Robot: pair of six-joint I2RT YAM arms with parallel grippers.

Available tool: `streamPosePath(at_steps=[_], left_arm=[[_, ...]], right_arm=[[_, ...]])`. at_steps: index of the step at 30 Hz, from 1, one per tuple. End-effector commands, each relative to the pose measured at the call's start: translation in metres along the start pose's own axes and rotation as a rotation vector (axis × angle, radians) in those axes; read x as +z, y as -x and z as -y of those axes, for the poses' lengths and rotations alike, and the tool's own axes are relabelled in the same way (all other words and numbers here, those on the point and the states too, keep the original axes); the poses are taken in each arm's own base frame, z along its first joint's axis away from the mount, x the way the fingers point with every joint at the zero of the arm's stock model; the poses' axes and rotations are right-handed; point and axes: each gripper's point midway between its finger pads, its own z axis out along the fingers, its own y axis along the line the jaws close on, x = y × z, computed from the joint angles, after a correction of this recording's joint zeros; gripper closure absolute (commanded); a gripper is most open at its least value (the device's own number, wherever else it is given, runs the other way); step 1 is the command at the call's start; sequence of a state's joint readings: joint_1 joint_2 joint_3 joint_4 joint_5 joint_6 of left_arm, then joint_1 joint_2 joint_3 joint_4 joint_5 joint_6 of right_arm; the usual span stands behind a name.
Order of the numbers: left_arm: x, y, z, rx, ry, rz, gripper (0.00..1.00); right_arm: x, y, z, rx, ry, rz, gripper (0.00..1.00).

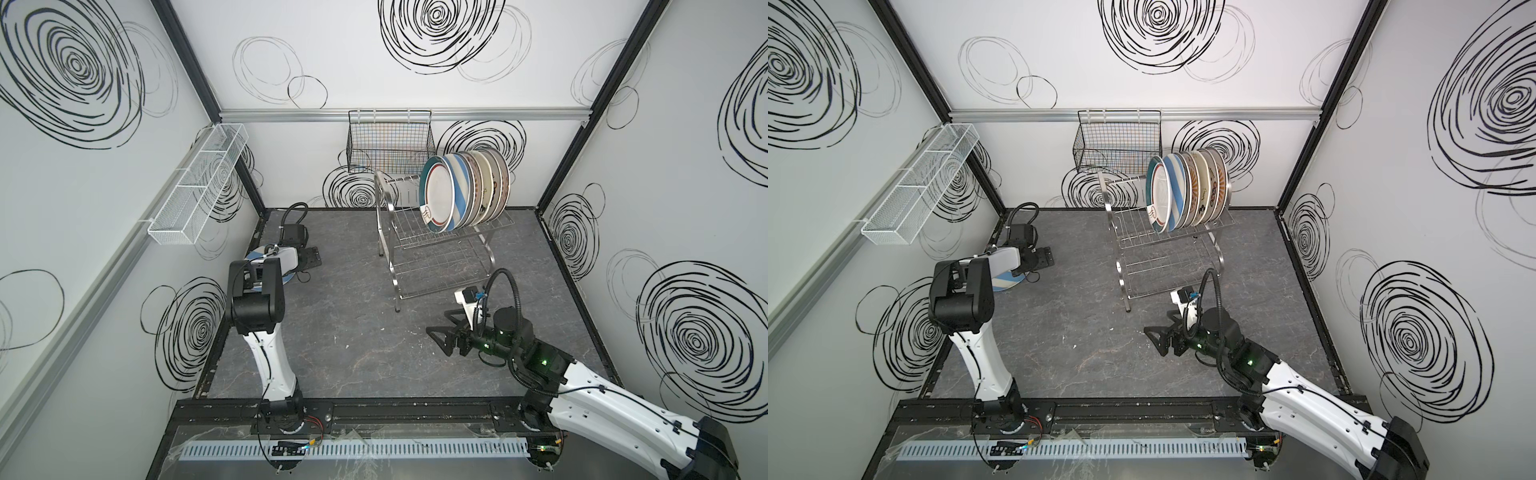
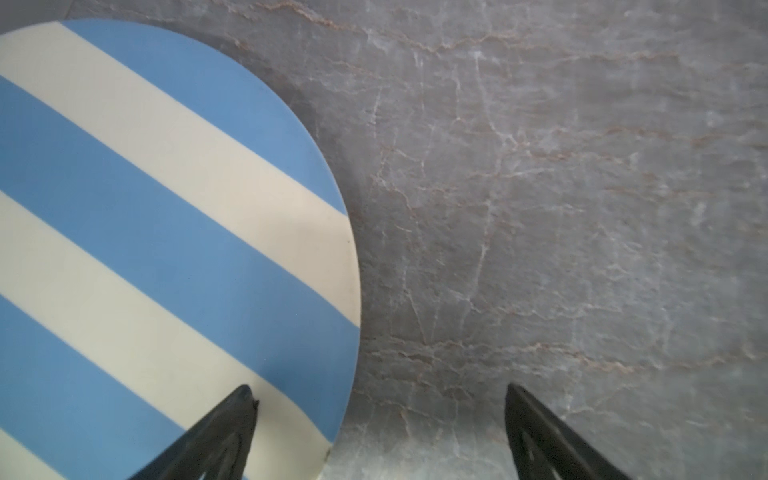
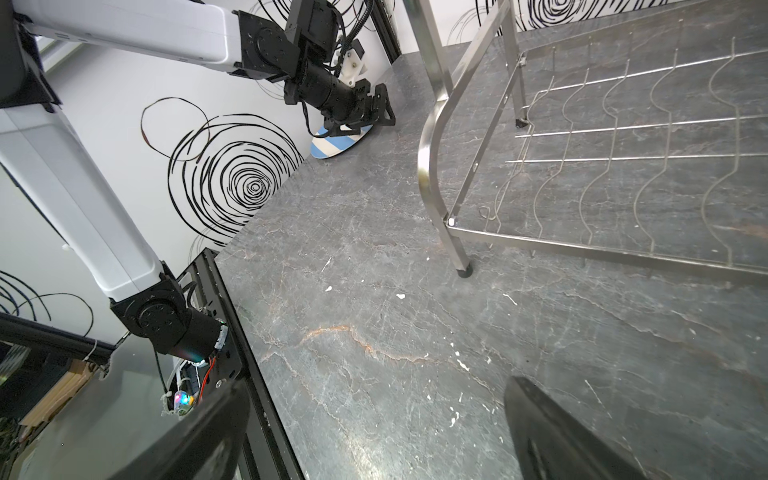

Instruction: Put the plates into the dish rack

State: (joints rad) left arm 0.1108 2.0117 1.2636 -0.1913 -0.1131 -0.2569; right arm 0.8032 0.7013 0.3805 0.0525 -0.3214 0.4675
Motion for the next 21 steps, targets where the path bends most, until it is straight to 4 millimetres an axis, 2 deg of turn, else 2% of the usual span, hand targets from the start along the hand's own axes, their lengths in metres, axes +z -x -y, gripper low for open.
streamPosePath(at_steps=[1,6,10,17,21], left_arm=[[-0.009,-0.032,0.017,0.020,-0.056,-0.083,0.04],[-0.021,-0.063,0.043,-0.034,-0.195,-0.140,0.04],[-0.032,-0.086,0.058,-0.018,-0.239,-0.185,0.04],[-0.072,-0.125,0.073,-0.044,-0.361,-0.213,0.04],[-0.095,-0.154,0.078,-0.040,-0.405,-0.236,0.04]], right_arm=[[0.001,0.013,-0.005,-0.018,0.020,0.021,0.00],[0.007,0.010,-0.004,-0.012,0.048,-0.008,0.00],[0.010,0.010,-0.006,-0.010,0.066,-0.031,0.00],[0.007,0.013,-0.003,-0.026,0.042,-0.041,0.00],[0.007,0.013,-0.002,-0.009,0.048,-0.044,0.00]])
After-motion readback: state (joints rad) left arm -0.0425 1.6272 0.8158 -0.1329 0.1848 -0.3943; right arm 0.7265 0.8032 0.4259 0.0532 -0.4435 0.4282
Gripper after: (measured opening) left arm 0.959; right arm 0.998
